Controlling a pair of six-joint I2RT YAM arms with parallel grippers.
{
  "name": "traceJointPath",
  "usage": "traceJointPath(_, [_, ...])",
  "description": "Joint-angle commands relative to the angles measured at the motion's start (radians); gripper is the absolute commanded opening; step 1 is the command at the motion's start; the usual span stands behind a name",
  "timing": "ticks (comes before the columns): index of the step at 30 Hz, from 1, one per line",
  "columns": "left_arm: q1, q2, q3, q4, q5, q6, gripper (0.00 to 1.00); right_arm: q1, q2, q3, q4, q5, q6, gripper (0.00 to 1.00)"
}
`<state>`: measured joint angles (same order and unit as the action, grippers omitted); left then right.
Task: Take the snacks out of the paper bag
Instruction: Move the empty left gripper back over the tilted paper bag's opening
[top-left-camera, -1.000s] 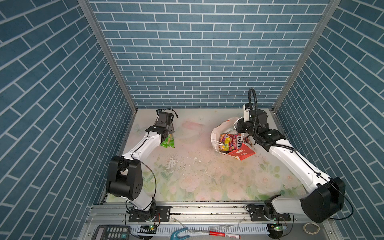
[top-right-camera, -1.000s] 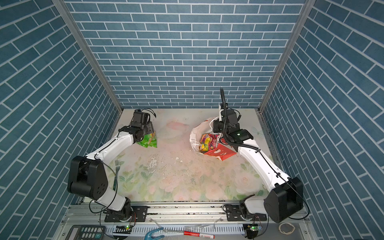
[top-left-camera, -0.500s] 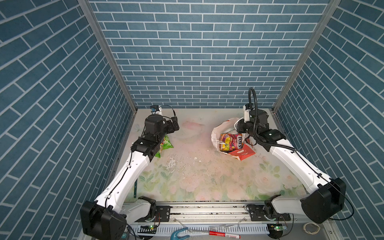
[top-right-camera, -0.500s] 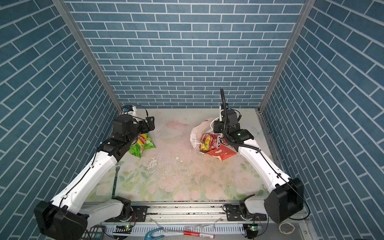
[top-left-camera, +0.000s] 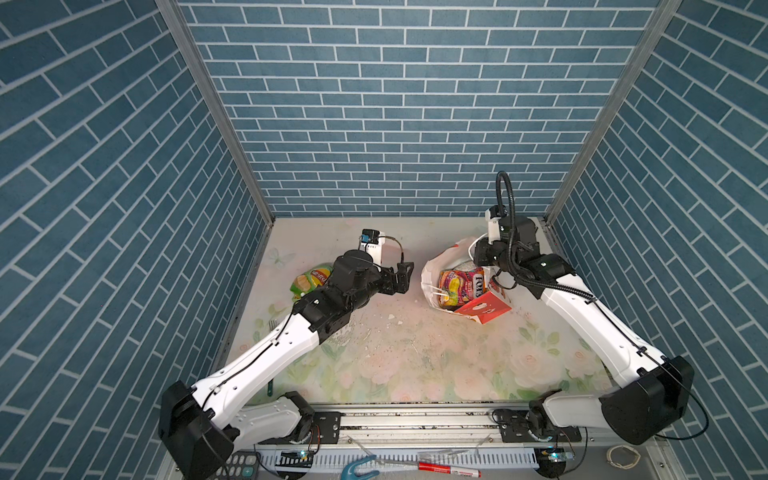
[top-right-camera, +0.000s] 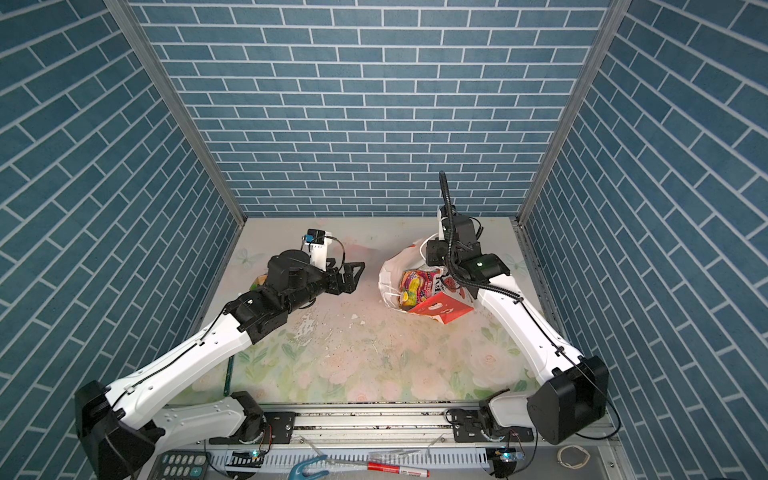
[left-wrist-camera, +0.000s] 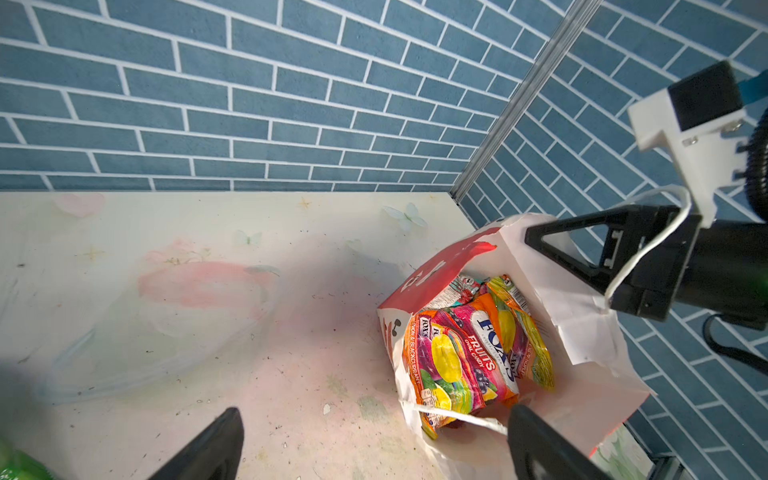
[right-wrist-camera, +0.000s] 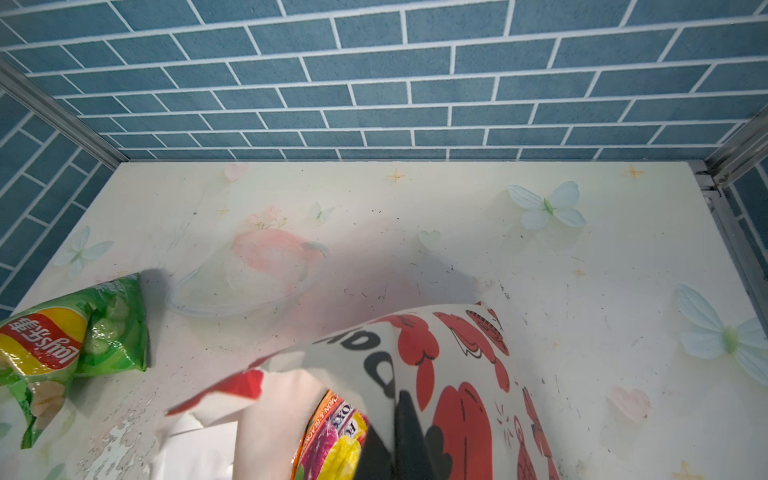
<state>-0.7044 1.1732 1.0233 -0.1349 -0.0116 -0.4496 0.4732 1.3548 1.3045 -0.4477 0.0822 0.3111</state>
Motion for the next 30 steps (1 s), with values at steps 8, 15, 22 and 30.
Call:
traceJointPath(8, [-0.018,0.073,0.050,0.143,0.125,-0.024,0.99,0.005,0.006,0.041,-0.019,-0.082,0.105,0.00])
traceJointPath(15, [-0.046,0.115,0.051,0.209,0.198,-0.052,0.96,0.004,0.010,0.083,-0.065,-0.082,0.097,0.00])
traceJointPath(22, [-0.067,0.163,0.089,0.233,0.213,-0.041,0.90,0.004,0.038,0.148,-0.111,-0.120,0.079,0.00])
traceJointPath(30, [-0.070,0.187,0.110,0.234,0.229,-0.041,0.88,0.005,0.050,0.191,-0.172,-0.083,0.054,0.00])
